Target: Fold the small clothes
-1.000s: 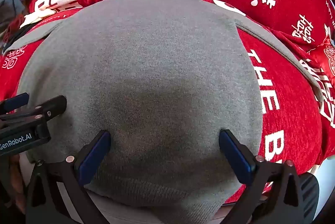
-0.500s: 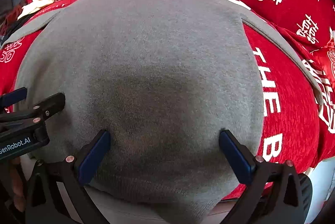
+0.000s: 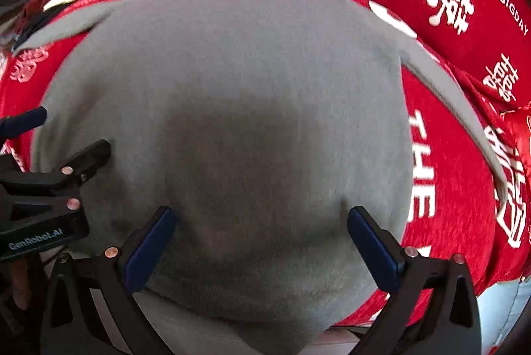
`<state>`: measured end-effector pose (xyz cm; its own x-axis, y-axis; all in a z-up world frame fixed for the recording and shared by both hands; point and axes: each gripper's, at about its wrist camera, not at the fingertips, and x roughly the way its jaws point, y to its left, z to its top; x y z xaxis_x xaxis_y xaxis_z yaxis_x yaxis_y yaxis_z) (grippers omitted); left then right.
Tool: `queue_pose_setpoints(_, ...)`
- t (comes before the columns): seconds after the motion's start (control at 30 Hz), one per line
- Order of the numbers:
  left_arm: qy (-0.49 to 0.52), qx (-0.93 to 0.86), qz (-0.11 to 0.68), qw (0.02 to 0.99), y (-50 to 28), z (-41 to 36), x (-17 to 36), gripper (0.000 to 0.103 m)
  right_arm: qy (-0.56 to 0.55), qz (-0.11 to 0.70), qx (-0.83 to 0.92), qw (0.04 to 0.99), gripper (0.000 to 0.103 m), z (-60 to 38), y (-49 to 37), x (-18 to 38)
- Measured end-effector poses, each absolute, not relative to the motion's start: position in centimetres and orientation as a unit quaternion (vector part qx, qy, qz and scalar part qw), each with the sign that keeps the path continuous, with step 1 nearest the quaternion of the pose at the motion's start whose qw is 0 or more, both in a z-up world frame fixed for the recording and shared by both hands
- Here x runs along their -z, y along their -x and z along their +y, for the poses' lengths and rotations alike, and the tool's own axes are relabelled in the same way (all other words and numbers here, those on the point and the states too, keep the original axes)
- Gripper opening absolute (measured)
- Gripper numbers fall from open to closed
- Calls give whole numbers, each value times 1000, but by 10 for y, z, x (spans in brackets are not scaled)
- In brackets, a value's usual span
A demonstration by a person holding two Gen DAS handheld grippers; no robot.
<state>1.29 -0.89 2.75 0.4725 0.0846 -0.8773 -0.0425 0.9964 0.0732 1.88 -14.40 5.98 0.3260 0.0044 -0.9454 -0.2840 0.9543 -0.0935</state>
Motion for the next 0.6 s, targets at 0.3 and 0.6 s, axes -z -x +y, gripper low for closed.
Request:
queue_pose_setpoints(0.3, -1, -43, 496, 867, -28, 6, -67, 103, 92, 547, -83, 828, 103, -141, -37, -104)
queue_pose_setpoints(0.6, 0, -50, 512, 858, -45, 6, -73, 103, 74, 545, -76, 832, 103, -145, -55, -106)
